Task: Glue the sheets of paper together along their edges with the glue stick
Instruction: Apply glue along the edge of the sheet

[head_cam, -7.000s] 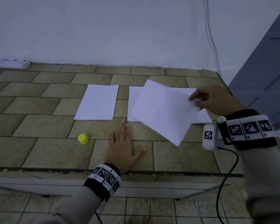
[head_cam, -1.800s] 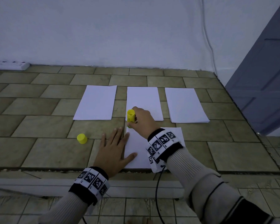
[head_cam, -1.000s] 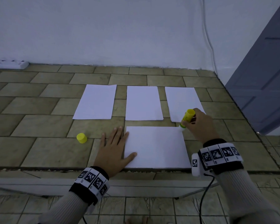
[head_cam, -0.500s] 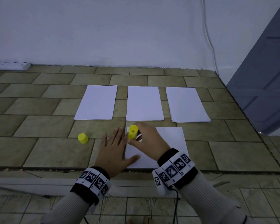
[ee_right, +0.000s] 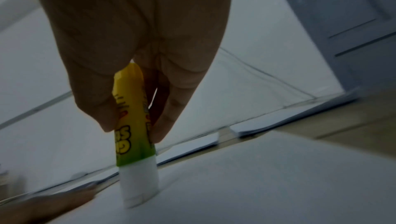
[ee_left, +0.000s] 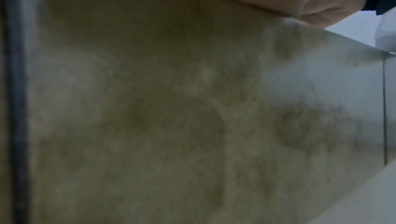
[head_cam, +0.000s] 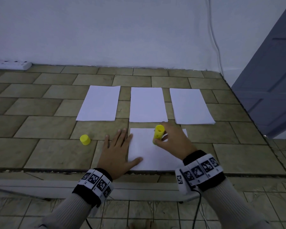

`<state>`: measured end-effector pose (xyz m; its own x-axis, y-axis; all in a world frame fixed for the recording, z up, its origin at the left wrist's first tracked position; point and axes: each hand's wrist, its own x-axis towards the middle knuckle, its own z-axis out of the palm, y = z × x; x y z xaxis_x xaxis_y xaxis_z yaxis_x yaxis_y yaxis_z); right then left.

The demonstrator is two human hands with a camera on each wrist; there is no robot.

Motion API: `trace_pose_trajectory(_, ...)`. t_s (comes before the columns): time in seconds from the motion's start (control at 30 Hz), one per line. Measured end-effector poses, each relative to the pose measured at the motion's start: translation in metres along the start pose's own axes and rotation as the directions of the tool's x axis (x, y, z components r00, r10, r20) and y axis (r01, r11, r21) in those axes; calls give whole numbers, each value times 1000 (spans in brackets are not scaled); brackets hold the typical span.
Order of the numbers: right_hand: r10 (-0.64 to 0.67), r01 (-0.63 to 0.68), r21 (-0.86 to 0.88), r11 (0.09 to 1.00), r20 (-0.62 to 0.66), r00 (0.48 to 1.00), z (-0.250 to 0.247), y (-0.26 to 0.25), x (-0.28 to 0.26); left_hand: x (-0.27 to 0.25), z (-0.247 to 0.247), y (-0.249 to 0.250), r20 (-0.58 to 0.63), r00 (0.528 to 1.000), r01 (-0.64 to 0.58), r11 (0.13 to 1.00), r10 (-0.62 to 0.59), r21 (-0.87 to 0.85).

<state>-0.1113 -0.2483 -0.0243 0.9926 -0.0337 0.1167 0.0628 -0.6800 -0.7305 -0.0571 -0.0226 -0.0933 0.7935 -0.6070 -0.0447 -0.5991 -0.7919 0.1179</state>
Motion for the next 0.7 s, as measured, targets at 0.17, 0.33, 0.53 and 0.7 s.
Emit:
trace_pose_trajectory(0.17, 23, -36, -97, 995, -131, 991, -40, 30, -22, 0, -2, 1, 11, 1000, 7, 1000, -7, 4)
trace_pose_trajectory(0.33, 77, -103, -126, 987, -196, 978, -64, 52, -34, 0, -4, 2, 47, 999, 14, 999, -16, 34)
trace_pose_trajectory(0.53, 9, -20, -47, 999, -231, 973, -46, 29, -31, -1, -4, 2, 46, 999, 12, 1000, -13, 20)
trace_pose_trajectory(0.7, -97, 93, 126, 988, 27, 995, -4, -11, -25, -2, -7, 3, 51, 999, 1, 1000, -2, 14)
